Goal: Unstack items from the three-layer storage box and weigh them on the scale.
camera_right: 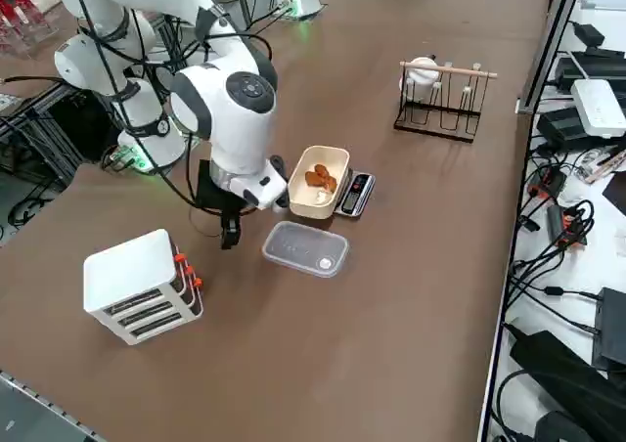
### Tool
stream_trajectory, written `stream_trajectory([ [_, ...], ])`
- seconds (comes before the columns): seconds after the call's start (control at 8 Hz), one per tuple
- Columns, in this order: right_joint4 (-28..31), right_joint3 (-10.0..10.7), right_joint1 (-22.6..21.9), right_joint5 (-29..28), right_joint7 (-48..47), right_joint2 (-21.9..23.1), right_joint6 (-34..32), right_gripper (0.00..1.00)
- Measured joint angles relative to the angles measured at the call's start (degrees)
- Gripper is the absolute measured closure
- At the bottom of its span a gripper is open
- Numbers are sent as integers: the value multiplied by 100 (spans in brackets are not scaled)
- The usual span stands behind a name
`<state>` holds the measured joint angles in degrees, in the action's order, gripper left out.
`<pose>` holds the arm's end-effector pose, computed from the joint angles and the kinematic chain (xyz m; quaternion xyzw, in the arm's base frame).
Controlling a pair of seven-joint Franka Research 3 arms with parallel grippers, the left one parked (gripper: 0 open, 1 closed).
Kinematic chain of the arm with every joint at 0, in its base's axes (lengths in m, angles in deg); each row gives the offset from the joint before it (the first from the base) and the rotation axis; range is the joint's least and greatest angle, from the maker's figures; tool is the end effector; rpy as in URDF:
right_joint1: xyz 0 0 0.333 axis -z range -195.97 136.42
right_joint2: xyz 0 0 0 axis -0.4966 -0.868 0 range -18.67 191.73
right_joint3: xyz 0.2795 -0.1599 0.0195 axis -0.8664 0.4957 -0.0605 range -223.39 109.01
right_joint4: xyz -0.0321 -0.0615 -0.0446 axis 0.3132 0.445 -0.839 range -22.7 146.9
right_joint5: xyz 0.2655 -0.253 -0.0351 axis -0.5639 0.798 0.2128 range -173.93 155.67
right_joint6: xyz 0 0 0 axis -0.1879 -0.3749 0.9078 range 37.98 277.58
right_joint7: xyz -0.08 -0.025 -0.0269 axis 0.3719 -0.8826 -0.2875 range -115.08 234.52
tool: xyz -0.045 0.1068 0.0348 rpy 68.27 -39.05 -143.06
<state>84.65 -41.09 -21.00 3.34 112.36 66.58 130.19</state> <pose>0.4993 -0.2425 0.2866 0.9348 0.2971 -0.1937 0.0192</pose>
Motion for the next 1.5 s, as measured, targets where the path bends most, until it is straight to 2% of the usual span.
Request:
stream_trajectory([
  [0.12, 50, 35, 38, 263, -16, -196, 366, 46],
  [0.25, 116, 59, 131, 463, -26, -399, 716, 48],
  [0.5, 215, 72, 358, 679, -26, -596, 984, 48],
  [1.12, 615, 88, 670, 941, -26, -591, 1598, 48],
  [1.5, 656, 74, 677, 1183, -26, -589, 1662, 55],
])
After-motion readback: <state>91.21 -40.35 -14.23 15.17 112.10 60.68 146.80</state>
